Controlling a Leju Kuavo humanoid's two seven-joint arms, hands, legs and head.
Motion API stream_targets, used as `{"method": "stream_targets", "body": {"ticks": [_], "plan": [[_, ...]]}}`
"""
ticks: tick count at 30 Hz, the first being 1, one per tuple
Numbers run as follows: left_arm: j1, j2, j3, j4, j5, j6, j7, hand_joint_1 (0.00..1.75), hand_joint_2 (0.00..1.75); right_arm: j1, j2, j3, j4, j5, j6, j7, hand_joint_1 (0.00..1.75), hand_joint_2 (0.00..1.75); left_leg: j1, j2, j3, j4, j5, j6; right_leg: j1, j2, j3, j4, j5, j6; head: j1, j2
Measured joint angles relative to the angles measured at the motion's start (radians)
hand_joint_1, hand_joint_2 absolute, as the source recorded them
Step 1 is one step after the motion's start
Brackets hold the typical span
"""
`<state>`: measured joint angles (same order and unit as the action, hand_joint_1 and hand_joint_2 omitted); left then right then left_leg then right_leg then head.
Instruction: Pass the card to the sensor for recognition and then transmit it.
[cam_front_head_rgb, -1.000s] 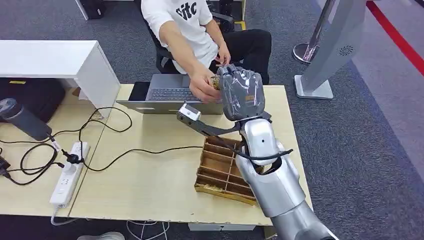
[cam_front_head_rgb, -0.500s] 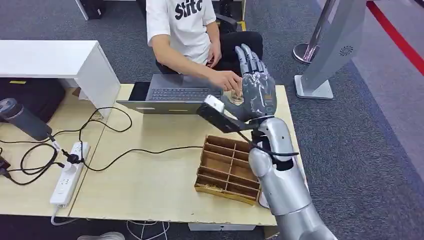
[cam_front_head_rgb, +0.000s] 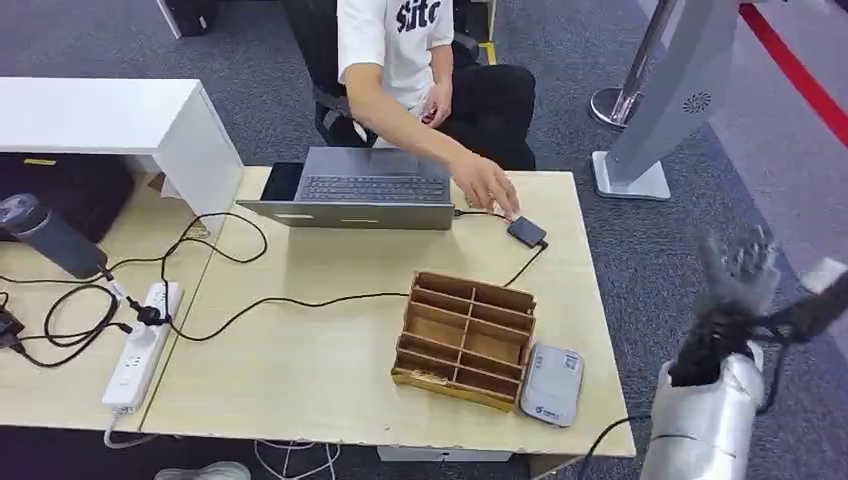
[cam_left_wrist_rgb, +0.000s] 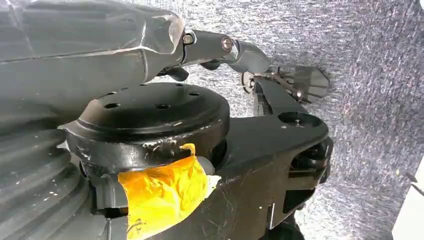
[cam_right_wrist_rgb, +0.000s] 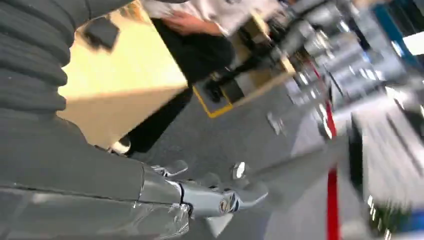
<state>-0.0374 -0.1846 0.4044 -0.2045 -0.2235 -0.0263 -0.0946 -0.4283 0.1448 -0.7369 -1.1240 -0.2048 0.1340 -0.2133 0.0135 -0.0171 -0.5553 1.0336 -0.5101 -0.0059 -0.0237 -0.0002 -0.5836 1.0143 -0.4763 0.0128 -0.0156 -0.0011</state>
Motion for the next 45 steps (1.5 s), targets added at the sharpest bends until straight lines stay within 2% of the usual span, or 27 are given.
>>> {"method": "stream_targets", "body": {"ticks": [2, 4, 7, 8, 12, 16, 17, 19, 24, 28, 32, 36, 40, 43, 45], "plan": [[0.001, 0.0, 0.005, 0.0, -0.002, -0.001, -0.003, 0.0, 1.75, 0.054, -0.058, -0.128, 0.103, -0.147, 0.07, -0.007, 0.0, 1.75, 0.0, -0.001, 0.001, 0.0, -0.001, 0.002, 0.0, -0.001, 0.0, -0.001, -0.001, 0.0, 0.0, 0.0], [0.001, 0.0, 0.006, 0.0, -0.001, -0.007, -0.004, 0.0, 1.75, 0.124, -0.1, -0.224, 0.181, -0.235, 0.127, -0.005, 0.0, 1.75, 0.0, -0.001, 0.0, 0.0, -0.003, 0.004, 0.0, -0.002, 0.001, -0.001, -0.002, 0.0, 0.0, 0.0], [0.001, 0.002, 0.014, 0.0, 0.0, -0.024, -0.012, 0.0, 1.75, 0.24, -0.146, -0.337, 0.304, -0.304, 0.201, -0.006, 0.0, 1.75, 0.0, 0.0, 0.001, 0.0, -0.005, 0.003, 0.0, -0.001, 0.001, 0.0, -0.005, 0.0, 0.0, 0.0], [0.001, 0.003, 0.016, 0.0, 0.0, -0.028, -0.013, 0.0, 1.75, 0.271, -0.157, -0.366, 0.342, -0.304, 0.206, -0.016, 0.0, 1.75, 0.0, 0.0, 0.001, -0.001, -0.006, 0.004, 0.0, -0.001, 0.001, 0.0, -0.006, -0.001, 0.0, 0.0], [0.001, 0.007, 0.03, 0.0, 0.002, -0.038, -0.02, 0.0, 1.75, 0.346, -0.165, -0.437, 0.479, -0.257, 0.133, -0.034, 0.0, 1.75, 0.0, 0.006, 0.003, -0.003, -0.007, 0.002, 0.0, 0.005, 0.001, 0.0, -0.006, -0.002, 0.0, 0.0], [0.0, 0.012, 0.04, 0.0, 0.008, -0.04, -0.022, 0.0, 1.75, 0.369, -0.159, -0.457, 0.621, -0.208, 0.065, -0.04, 0.0, 1.75, 0.0, 0.006, 0.004, -0.003, -0.007, 0.002, 0.0, 0.006, 0.001, 0.001, -0.006, -0.002, 0.0, 0.0], [0.0, 0.013, 0.044, 0.0, 0.008, -0.041, -0.024, 0.0, 1.75, 0.37, -0.158, -0.457, 0.647, -0.197, 0.049, -0.037, 0.0, 1.75, 0.0, 0.006, 0.004, -0.003, -0.006, 0.001, 0.001, 0.006, 0.001, 0.001, -0.006, -0.002, 0.0, 0.0], [0.0, 0.015, 0.049, 0.0, 0.004, -0.035, -0.037, 0.0, 1.75, 0.369, -0.15, -0.457, 0.716, -0.156, -0.03, 0.008, 0.0, 1.75, 0.001, 0.006, 0.004, -0.003, -0.006, 0.0, 0.001, 0.005, 0.001, 0.001, -0.006, -0.002, 0.0, 0.0], [0.0, 0.021, 0.068, 0.0, 0.016, -0.006, -0.053, 0.0, 1.75, 0.366, -0.119, -0.456, 0.817, -0.127, -0.146, 0.072, 0.0, 1.75, 0.001, 0.006, 0.005, -0.003, -0.006, 0.0, 0.001, 0.005, 0.002, 0.002, -0.006, -0.003, 0.0, 0.0], [0.0, 0.025, 0.081, 0.0, 0.017, 0.0, -0.061, 0.0, 1.75, 0.363, -0.106, -0.449, 0.857, -0.092, -0.193, 0.09, 0.0, 1.75, 0.001, 0.006, 0.004, -0.003, -0.006, 0.0, 0.0, 0.005, 0.002, 0.002, -0.006, -0.002, -0.001, 0.0], [0.0, 0.029, 0.082, 0.0, 0.001, -0.002, -0.063, 0.0, 1.75, 0.36, -0.104, -0.42, 0.881, -0.04, -0.208, 0.108, 0.0, 1.75, 0.0, 0.006, 0.005, -0.003, -0.006, 0.0, 0.0, 0.005, 0.002, 0.002, -0.006, -0.002, 0.0, 0.0], [0.0, 0.03, 0.081, 0.0, -0.04, 0.005, -0.049, 0.0, 1.75, 0.359, -0.103, -0.368, 0.892, 0.033, -0.223, 0.097, 0.0, 1.75, 0.0, 0.006, 0.005, -0.003, -0.006, 0.0, 0.0, 0.005, 0.002, 0.002, -0.006, -0.003, 0.0, 0.0], [0.0, 0.031, 0.068, 0.0, -0.095, 0.034, -0.039, 0.0, 1.75, 0.361, -0.105, -0.26, 0.894, 0.25, -0.266, 0.062, 0.0, 1.75, 0.0, 0.006, 0.005, -0.003, -0.006, 0.0, 0.0, 0.005, 0.002, 0.002, -0.006, -0.003, 0.0, 0.0], [0.0, 0.032, 0.059, 0.0, -0.103, 0.039, -0.039, 0.0, 1.75, 0.365, -0.112, -0.121, 0.894, 0.44, -0.327, 0.028, 0.0, 1.75, 0.0, 0.006, 0.005, -0.003, -0.006, 0.0, 0.0, 0.005, 0.002, 0.002, -0.006, -0.003, 0.0, 0.0], [0.0, 0.032, 0.056, 0.0, -0.109, 0.036, -0.04, 0.0, 1.75, 0.368, -0.117, -0.028, 0.895, 0.55, -0.326, 0.016, 0.0, 1.75, 0.0, 0.006, 0.005, -0.003, -0.006, 0.0, 0.0, 0.005, 0.002, 0.002, -0.006, -0.003, 0.0, 0.0]]}}
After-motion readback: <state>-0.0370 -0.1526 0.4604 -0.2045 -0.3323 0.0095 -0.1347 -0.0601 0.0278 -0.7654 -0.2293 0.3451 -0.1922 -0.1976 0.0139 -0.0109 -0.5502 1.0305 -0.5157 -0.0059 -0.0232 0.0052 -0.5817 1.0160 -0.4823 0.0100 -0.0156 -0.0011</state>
